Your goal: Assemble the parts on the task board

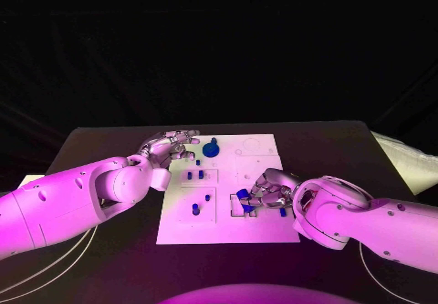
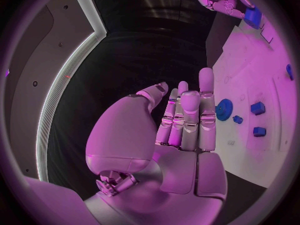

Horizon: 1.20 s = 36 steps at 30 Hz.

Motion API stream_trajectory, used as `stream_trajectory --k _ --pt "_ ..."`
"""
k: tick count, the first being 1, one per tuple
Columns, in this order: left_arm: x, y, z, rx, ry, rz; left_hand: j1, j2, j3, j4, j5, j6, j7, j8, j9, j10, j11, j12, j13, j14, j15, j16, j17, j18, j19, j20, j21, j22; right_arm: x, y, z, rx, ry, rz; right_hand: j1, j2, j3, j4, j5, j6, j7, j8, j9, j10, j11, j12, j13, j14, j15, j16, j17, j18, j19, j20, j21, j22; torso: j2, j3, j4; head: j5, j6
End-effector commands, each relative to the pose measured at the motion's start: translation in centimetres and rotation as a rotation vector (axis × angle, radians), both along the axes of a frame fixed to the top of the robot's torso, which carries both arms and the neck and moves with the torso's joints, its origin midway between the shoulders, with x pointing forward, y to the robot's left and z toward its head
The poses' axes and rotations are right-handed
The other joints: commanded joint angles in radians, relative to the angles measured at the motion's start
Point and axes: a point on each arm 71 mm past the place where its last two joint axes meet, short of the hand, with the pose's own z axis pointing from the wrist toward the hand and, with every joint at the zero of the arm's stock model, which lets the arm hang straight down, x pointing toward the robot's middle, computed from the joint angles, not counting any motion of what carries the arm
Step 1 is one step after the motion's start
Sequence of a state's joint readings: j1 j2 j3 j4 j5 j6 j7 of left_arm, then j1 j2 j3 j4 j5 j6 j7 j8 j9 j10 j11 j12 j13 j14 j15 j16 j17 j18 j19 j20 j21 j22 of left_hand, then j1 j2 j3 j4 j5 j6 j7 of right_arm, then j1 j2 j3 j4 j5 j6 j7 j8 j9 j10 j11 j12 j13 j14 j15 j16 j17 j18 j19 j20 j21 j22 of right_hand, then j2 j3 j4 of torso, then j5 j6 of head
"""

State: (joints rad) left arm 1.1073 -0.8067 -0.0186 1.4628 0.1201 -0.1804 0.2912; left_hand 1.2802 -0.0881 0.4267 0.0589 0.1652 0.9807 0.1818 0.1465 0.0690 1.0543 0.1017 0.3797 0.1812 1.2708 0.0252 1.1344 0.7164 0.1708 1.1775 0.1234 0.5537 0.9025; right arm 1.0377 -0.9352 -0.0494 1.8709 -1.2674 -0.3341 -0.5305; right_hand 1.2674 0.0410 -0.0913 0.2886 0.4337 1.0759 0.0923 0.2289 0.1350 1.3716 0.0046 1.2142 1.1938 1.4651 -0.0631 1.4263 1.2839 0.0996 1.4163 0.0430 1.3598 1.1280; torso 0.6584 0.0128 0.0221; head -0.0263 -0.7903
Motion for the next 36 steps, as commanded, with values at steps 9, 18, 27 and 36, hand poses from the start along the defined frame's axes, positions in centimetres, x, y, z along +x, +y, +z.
stream_trajectory --k 9,18,27,36 --pt "-0.09 -0.28 0.18 -0.014 -0.012 -0.021 0.009 -0.001 -0.001 -0.003 0.005 -0.007 0.002 0.005 0.0 -0.008 0.003 0.005 0.001 -0.007 -0.002 -0.005 -0.003 0.011 0.004 0.001 -0.006 -0.001 0.09 1.14 -1.02 -0.019 0.06 0.057 -0.024 0.007 -0.017 0.002 0.008 0.025 -0.017 0.015 0.032 0.003 -0.008 -0.012 -0.01 0.058 -0.009 0.006 0.003 -0.015 0.002 -0.008 0.003 0.002 0.001 0.0008 -0.0016 0.007 -0.004" --pt "0.01 -0.13 0.13 -0.012 -0.011 -0.017 0.009 -0.001 -0.001 -0.003 0.005 -0.007 0.002 0.005 0.0 -0.008 0.003 0.005 0.001 -0.007 -0.002 -0.005 -0.003 0.011 0.004 0.001 -0.006 -0.001 0.48 1.39 -0.75 0.018 0.004 0.048 -0.214 -0.013 -0.138 0.003 -0.206 0.004 -0.012 0.01 0.045 -0.033 -0.003 -0.086 -0.065 0.048 -0.006 -0.017 -0.033 -0.012 -0.01 -0.007 -0.01 -0.017 0.0 0.0024 -0.0012 0.008 -0.005" --pt "0.05 0.05 0.11 -0.01 -0.011 -0.014 0.009 -0.001 -0.001 -0.003 0.005 -0.007 0.002 0.005 0.0 -0.008 0.003 0.005 0.001 -0.007 -0.002 -0.005 -0.003 0.011 0.004 0.001 -0.006 -0.001 0.64 1.06 -0.42 0.009 -0.053 0.04 -0.377 -0.019 -0.159 0.006 -0.359 -0.036 0.003 -0.003 0.05 -0.096 0.011 -0.203 -0.163 0.042 0.006 -0.035 -0.049 -0.007 -0.028 0.003 -0.03 -0.047 0.001 0.0019 -0.0013 0.011 -0.005" --pt "0.03 0.12 0.11 -0.01 -0.01 -0.014 0.009 -0.001 -0.001 -0.003 0.005 -0.007 0.002 0.005 0.0 -0.008 0.003 0.005 0.001 -0.007 -0.002 -0.005 -0.003 0.011 0.004 0.001 -0.006 -0.001 0.47 1.11 -0.26 0.001 -0.072 0.074 -0.136 -0.01 -0.106 -0.08 -0.208 -0.031 -0.002 0.012 0.067 -0.082 0.007 -0.203 -0.156 0.047 0.003 -0.035 -0.036 -0.009 -0.023 0.003 -0.025 -0.036 0.001 0.0023 -0.0014 0.01 -0.007"
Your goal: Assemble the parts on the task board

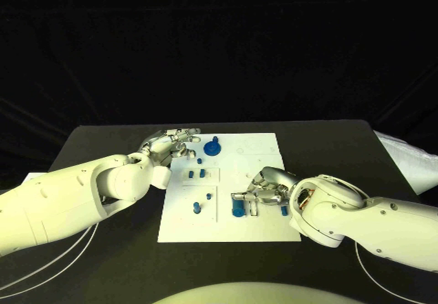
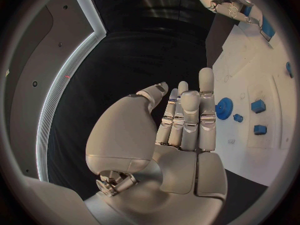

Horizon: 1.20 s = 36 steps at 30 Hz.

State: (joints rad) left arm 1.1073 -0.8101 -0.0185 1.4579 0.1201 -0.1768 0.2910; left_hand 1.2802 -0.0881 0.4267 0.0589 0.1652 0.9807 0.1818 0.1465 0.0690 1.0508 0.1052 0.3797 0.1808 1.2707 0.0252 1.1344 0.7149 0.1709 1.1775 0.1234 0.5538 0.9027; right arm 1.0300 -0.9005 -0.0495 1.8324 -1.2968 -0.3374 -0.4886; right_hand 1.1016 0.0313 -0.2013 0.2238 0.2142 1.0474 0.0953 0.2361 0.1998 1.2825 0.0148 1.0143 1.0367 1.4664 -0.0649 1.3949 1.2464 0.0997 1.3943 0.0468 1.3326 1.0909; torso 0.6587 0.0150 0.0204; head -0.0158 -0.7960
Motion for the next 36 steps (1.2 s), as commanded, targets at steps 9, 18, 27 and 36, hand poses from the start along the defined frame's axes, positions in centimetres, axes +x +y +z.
stream_trajectory --k 9,18,27,36 --pt "0.0 -0.2 0.1 -0.01 -0.008 -0.018 0.009 -0.001 -0.001 -0.003 0.005 -0.007 0.002 0.005 0.0 -0.005 -0.001 0.005 0.001 -0.007 -0.002 -0.005 -0.001 0.011 0.004 0.001 -0.006 -0.001 -0.5 0.9 0.2 -0.047 -0.047 0.117 0.205 -0.004 0.031 -0.122 -0.028 0.024 -0.016 0.034 0.02 0.024 -0.015 0.013 0.02 0.052 -0.004 0.011 0.031 -0.013 0.01 -0.008 0.015 0.028 0.0 0.0 0.0002 0.0 -0.003" --pt "0.0 0.0 0.1 -0.008 -0.007 -0.015 0.009 -0.001 -0.001 -0.003 0.005 -0.007 0.002 0.005 0.0 -0.005 -0.001 0.005 0.001 -0.007 -0.002 -0.005 -0.001 0.011 0.004 0.001 -0.006 -0.001 -1.1 1.1 0.4 -0.018 -0.055 0.13 0.171 0.004 0.012 -0.101 -0.032 0.033 -0.02 0.047 0.028 0.047 -0.018 0.041 0.046 0.059 -0.007 0.03 0.064 -0.02 0.024 -0.01 0.034 0.063 0.0 -0.0001 -0.0006 0.001 -0.005" --pt "0.0 0.0 0.1 -0.007 -0.005 -0.015 0.008 0.0 -0.001 -0.002 0.005 -0.008 0.003 0.006 0.0 -0.006 -0.001 0.007 0.002 -0.008 -0.002 -0.005 -0.003 0.011 0.004 0.001 -0.007 -0.002 -0.9 0.8 0.6 0.006 -0.08 0.103 0.16 0.014 0.007 -0.088 -0.015 0.037 -0.023 0.054 0.032 0.055 -0.021 0.052 0.057 0.061 -0.009 0.035 0.072 -0.021 0.028 -0.012 0.04 0.073 0.0 -0.0005 0.0013 0.0 -0.003" --pt "0.0 0.0 0.1 -0.007 -0.005 -0.016 0.008 0.0 -0.001 -0.002 0.005 -0.008 0.003 0.006 0.0 -0.006 -0.001 0.007 0.002 -0.008 -0.002 -0.005 -0.003 0.011 0.004 0.001 -0.007 -0.002 -1.1 1.0 0.6 -0.001 -0.072 0.13 0.172 0.012 0.006 -0.095 -0.018 0.036 -0.026 0.057 0.034 0.057 -0.023 0.054 0.06 0.061 -0.011 0.036 0.075 -0.022 0.028 -0.014 0.042 0.076 0.0 -0.0002 -0.0002 0.001 -0.004"
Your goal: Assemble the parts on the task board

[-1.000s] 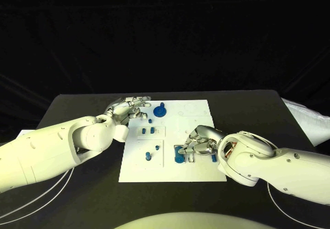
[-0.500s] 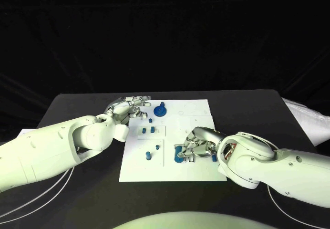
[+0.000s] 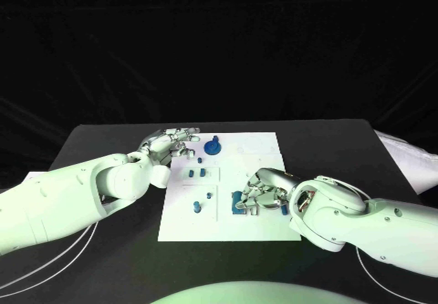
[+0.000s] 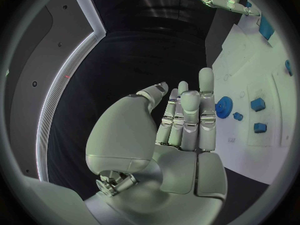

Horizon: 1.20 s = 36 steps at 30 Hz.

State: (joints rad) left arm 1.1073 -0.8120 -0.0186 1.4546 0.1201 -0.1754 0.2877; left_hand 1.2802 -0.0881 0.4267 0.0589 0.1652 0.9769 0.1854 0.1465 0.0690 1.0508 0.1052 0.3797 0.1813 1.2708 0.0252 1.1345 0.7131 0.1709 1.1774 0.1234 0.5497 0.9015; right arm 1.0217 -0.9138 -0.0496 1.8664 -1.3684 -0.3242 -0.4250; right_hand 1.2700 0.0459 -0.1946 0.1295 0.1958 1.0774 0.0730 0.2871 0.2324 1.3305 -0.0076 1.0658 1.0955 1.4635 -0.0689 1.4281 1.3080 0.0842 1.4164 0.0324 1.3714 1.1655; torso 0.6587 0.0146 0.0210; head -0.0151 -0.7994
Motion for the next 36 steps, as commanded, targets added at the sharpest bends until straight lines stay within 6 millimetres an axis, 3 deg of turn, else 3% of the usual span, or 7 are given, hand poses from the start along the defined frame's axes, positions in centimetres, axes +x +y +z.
stream_trajectory --k 1,7,9,15,22,28,36 --pt "0.0 -0.2 0.1 -0.01 -0.007 -0.018 0.008 0.0 -0.001 -0.002 0.005 -0.005 -0.001 0.006 0.0 -0.006 -0.001 0.007 0.001 -0.008 -0.002 -0.005 -0.001 0.011 0.004 0.001 -0.003 -0.001 -0.2 0.3 0.0 -0.009 -0.004 0.036 0.007 -0.003 0.0 -0.002 -0.001 0.006 -0.004 0.007 0.002 0.009 -0.001 0.003 0.002 0.064 -0.007 0.003 0.013 -0.006 0.006 0.0 0.003 0.001 0.0 0.0001 -0.001 0.001 -0.001" --pt "-0.1 -0.3 0.1 -0.011 -0.007 -0.022 0.008 0.0 -0.001 -0.002 0.005 -0.005 -0.001 0.006 0.0 -0.006 -0.001 0.007 0.001 -0.008 -0.002 -0.005 -0.001 0.011 0.004 0.001 -0.003 -0.001 -0.2 0.5 -0.4 -0.022 0.018 0.042 0.028 0.005 0.006 -0.014 -0.009 0.006 -0.005 0.011 0.005 0.01 -0.002 0.004 0.005 0.064 -0.009 0.004 0.015 -0.006 0.006 -0.001 0.005 0.003 0.0 -0.0001 0.0005 0.0 0.001" --pt "-0.1 -0.3 0.1 -0.011 -0.007 -0.022 0.008 0.0 -0.001 -0.002 0.005 -0.005 -0.001 0.006 0.0 -0.006 -0.001 0.007 0.001 -0.008 -0.002 -0.005 -0.001 0.011 0.004 0.001 -0.003 -0.001 -0.1 0.4 -0.5 -0.027 0.016 0.033 0.042 0.017 0.014 -0.02 -0.011 0.007 -0.007 0.013 0.007 0.012 -0.004 0.006 0.007 0.064 -0.01 0.004 0.016 -0.006 0.006 -0.002 0.005 0.004 0.001 0.0006 0.0013 0.001 0.0" --pt "-0.1 -0.3 0.1 -0.011 -0.007 -0.021 0.007 0.001 -0.001 -0.002 0.006 -0.005 -0.001 0.006 0.0 -0.007 0.0 0.007 0.001 -0.009 -0.002 -0.005 -0.001 0.011 0.004 0.002 -0.004 -0.001 0.5 0.1 -0.9 -0.055 -0.001 0.001 0.103 0.067 0.064 -0.055 -0.069 0.006 -0.014 0.019 0.011 0.015 -0.011 0.007 0.013 0.064 -0.016 0.005 0.02 -0.006 0.006 -0.007 0.005 0.005 0.0 -0.0001 0.0009 0.001 -0.001" --pt "-0.1 -0.3 0.1 -0.01 -0.006 -0.021 0.007 0.001 -0.001 -0.002 0.006 -0.005 -0.001 0.006 0.0 -0.007 0.0 0.007 0.001 -0.009 -0.002 -0.005 -0.001 0.011 0.004 0.002 -0.004 -0.001 0.5 0.2 -1.2 -0.075 0.007 0.013 0.157 0.107 0.135 -0.101 -0.103 0.007 -0.023 0.023 0.014 0.039 -0.018 0.044 0.052 0.065 -0.022 0.01 0.031 -0.007 0.008 -0.013 0.007 0.008 0.001 0.0009 0.0007 0.003 -0.005" --pt "-0.1 -0.2 0.1 -0.01 -0.005 -0.021 0.007 0.001 -0.001 -0.002 0.006 -0.005 -0.001 0.006 0.0 -0.007 0.0 0.008 0.001 -0.009 -0.002 -0.005 -0.001 0.011 0.004 0.002 -0.004 -0.001 0.4 0.2 -1.3 -0.093 0.013 0.032 0.164 0.091 0.165 -0.132 -0.108 0.012 -0.025 0.027 0.018 0.053 -0.021 0.063 0.074 0.066 -0.023 0.012 0.034 -0.008 0.009 -0.014 0.007 0.01 0.001 0.0012 -0.0007 0.004 -0.008" --pt "-0.1 -0.1 0.1 -0.008 -0.004 -0.018 0.006 0.001 -0.001 -0.001 0.006 -0.006 -0.001 0.006 0.0 -0.008 0.0 0.008 0.001 -0.009 -0.002 -0.006 -0.002 0.011 0.005 0.002 -0.004 -0.001 0.2 -0.2 -1.3 -0.12 0.007 0.039 0.154 0.074 0.17 -0.141 -0.111 0.017 -0.027 0.029 0.02 0.058 -0.021 0.069 0.082 0.065 -0.024 0.01 0.033 -0.007 0.009 -0.015 0.007 0.01 0.0 0.0005 0.0007 0.002 -0.01"
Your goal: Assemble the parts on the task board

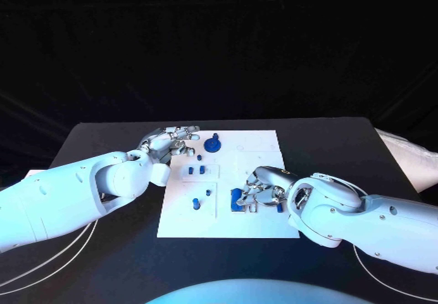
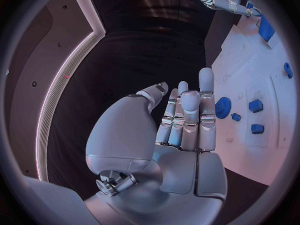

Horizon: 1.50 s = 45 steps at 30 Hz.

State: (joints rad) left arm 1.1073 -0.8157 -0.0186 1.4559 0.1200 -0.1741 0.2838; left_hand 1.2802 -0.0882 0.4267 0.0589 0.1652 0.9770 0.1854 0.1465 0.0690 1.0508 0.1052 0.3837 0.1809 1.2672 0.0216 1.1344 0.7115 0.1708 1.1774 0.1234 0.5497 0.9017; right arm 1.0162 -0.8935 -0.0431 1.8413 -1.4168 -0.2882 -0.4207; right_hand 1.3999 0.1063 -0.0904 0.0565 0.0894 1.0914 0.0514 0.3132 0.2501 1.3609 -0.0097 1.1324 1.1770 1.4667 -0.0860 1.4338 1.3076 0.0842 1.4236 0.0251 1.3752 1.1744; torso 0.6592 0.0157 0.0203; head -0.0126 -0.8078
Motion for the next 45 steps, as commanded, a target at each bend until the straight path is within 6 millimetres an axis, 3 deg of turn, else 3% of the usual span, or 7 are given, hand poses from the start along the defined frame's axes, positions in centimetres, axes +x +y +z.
stream_trajectory --k 1,20,25,29,35,40,45 --pt "-0.1 -0.2 0.1 -0.009 -0.007 -0.018 0.006 0.001 -0.001 -0.001 0.006 -0.006 -0.001 0.006 0.0 -0.008 0.0 0.004 0.001 -0.006 0.002 -0.006 -0.001 0.011 0.004 0.002 -0.004 -0.002 -0.2 -0.7 -1.0 -0.083 0.026 0.002 0.023 0.012 0.066 -0.068 -0.005 0.003 -0.006 0.004 0.002 0.028 -0.019 0.004 0.002 0.062 -0.007 0.005 0.033 -0.008 0.002 -0.008 0.003 0.0 0.0 -0.0006 0.0018 0.0 -0.002" --pt "-0.1 -0.1 0.1 -0.008 -0.007 -0.015 0.006 0.001 -0.001 -0.002 0.006 -0.006 -0.001 0.006 0.0 -0.009 0.0 0.004 0.001 -0.006 0.002 -0.006 -0.001 0.011 0.005 0.002 -0.005 -0.002 -0.5 -2.2 -0.2 -0.033 -0.031 -0.039 -0.005 -0.001 0.081 -0.072 0.002 0.005 -0.004 0.002 0.002 0.028 -0.019 0.0 0.004 0.061 -0.007 0.001 0.029 -0.007 0.002 -0.009 0.001 -0.001 -0.001 -0.0008 0.001 -0.001 -0.001" --pt "-0.1 0.0 0.1 -0.007 -0.007 -0.014 0.007 0.001 -0.001 -0.002 0.006 -0.007 -0.001 0.006 0.0 -0.009 0.0 0.004 0.001 -0.006 0.002 -0.006 -0.002 0.011 0.005 0.002 -0.005 -0.002 -0.7 -3.5 0.6 -0.002 -0.059 -0.068 -0.034 -0.011 0.09 -0.065 0.019 -0.028 0.013 -0.027 -0.011 0.018 -0.007 -0.018 -0.007 0.06 0.001 -0.004 0.022 -0.008 0.001 -0.004 0.0 -0.003 -0.002 -0.0016 -0.0001 -0.002 0.001" --pt "-0.1 0.0 0.1 -0.007 -0.007 -0.013 0.007 0.001 -0.001 -0.002 0.006 -0.007 -0.001 0.006 0.0 -0.009 0.0 0.004 0.001 -0.006 0.002 -0.006 -0.002 0.011 0.005 0.002 -0.005 -0.002 -0.7 -4.8 1.1 -0.03 -0.057 -0.09 -0.064 -0.021 0.093 -0.05 0.019 -0.041 0.025 -0.051 -0.022 0.011 0.004 -0.032 -0.016 0.059 0.01 -0.008 0.018 -0.008 0.001 0.003 0.0 -0.003 -0.001 -0.0014 -0.0007 -0.007 0.003" --pt "-0.1 0.0 0.1 -0.007 -0.007 -0.013 0.007 0.001 -0.001 -0.002 0.006 -0.007 -0.001 0.006 0.0 -0.009 0.0 0.004 0.001 -0.006 0.002 -0.006 -0.002 0.011 0.005 0.002 -0.005 -0.002 -0.5 -6.3 0.9 -0.107 -0.048 -0.121 -0.124 -0.036 0.089 -0.009 0.02 -0.031 0.029 -0.067 -0.029 0.002 0.008 -0.055 -0.031 0.056 0.015 -0.019 0.003 -0.006 -0.002 0.011 -0.004 -0.008 0.0 0.0007 -0.0019 -0.015 0.005" --pt "-0.1 0.0 0.1 -0.008 -0.007 -0.015 0.007 0.001 -0.001 -0.002 0.006 -0.007 -0.001 0.006 0.0 -0.009 0.0 0.004 0.001 -0.006 0.002 -0.006 -0.002 0.011 0.005 0.002 -0.005 -0.002 -0.3 -6.6 0.6 -0.142 -0.048 -0.141 -0.152 -0.053 0.088 0.017 0.021 -0.028 0.031 -0.078 -0.033 -0.005 0.011 -0.071 -0.041 0.053 0.017 -0.028 -0.009 -0.005 -0.005 0.013 -0.008 -0.014 -0.001 -0.0004 0.0001 -0.019 0.006" --pt "-0.1 -0.1 0.1 -0.009 -0.007 -0.018 0.008 0.0 -0.001 -0.003 0.006 -0.007 -0.001 0.007 0.0 -0.01 0.0 0.005 0.001 -0.007 0.002 -0.006 -0.002 0.011 0.005 0.002 -0.005 -0.002 -0.1 -5.9 -0.1 -0.159 -0.042 -0.15 -0.181 -0.079 0.078 0.049 0.059 -0.022 0.033 -0.087 -0.035 -0.007 0.013 -0.079 -0.044 0.053 0.019 -0.032 -0.012 -0.004 -0.007 0.015 -0.011 -0.018 0.0 -0.0006 0.0029 -0.021 0.007"
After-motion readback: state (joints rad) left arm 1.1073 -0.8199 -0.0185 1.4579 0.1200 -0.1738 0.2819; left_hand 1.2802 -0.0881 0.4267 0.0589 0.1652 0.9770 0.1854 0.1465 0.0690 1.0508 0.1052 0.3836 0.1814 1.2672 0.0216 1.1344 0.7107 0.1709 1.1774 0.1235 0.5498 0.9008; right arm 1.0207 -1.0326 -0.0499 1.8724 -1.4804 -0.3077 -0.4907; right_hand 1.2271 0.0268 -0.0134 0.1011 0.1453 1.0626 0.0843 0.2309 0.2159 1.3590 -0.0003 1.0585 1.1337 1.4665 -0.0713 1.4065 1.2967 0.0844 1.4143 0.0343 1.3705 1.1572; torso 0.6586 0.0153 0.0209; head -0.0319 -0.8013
